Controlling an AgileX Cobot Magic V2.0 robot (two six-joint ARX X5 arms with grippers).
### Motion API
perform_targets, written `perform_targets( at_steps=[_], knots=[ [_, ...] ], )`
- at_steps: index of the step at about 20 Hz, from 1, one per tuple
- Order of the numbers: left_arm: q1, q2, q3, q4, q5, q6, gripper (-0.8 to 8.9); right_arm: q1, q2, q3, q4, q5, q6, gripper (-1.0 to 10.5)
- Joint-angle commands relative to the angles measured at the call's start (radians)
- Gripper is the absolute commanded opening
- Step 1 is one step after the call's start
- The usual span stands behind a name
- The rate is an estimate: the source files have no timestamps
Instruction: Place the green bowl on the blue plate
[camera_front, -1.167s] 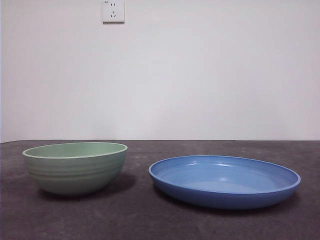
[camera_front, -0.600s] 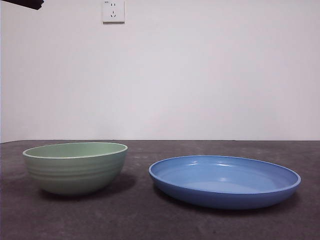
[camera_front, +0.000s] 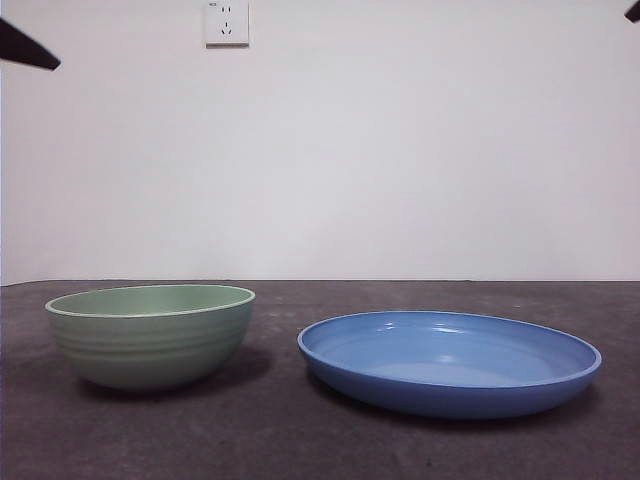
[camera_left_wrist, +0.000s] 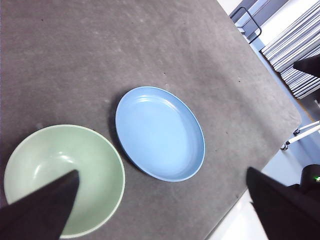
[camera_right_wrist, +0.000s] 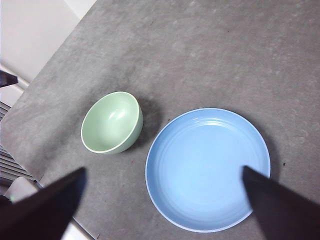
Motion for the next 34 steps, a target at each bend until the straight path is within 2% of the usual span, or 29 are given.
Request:
perform_targets(
  at_steps=[1, 4, 7, 14, 21, 28, 34],
  knots=[
    [-0.004, 0.006, 0.021, 0.016, 0.0, 0.015, 6.36, 0.005, 0.004, 0.02, 0.005, -0.003, -0.012, 6.0],
    [-0.004, 0.006, 0.021, 0.016, -0.003, 0.019, 6.35, 0.006, 0.004, 0.02, 0.005, -0.003, -0.012, 6.0],
    [-0.004, 0.008, 0.021, 0.013, -0.054, 0.018, 6.26, 0.012, 0.004, 0.02, 0.005, -0.003, -0.012, 6.0],
    [-0.003, 0.063, 0.021, 0.001, -0.272, -0.023, 6.23, 0.021, 0.004, 0.02, 0.005, -0.003, -0.012, 6.0],
    [-0.003, 0.218, 0.02, -0.016, -0.504, -0.035, 6.2, 0.031, 0.004, 0.02, 0.005, -0.003, -0.012, 6.0],
    [-0.017, 0.421, 0.02, 0.009, -0.507, -0.04, 6.2, 0.031, 0.004, 0.02, 0.005, -0.003, -0.016, 6.0],
    [-0.04, 0.613, 0.02, 0.11, -0.508, -0.066, 6.13, 0.031, 0.004, 0.02, 0.006, -0.003, -0.019, 6.0]
  ],
)
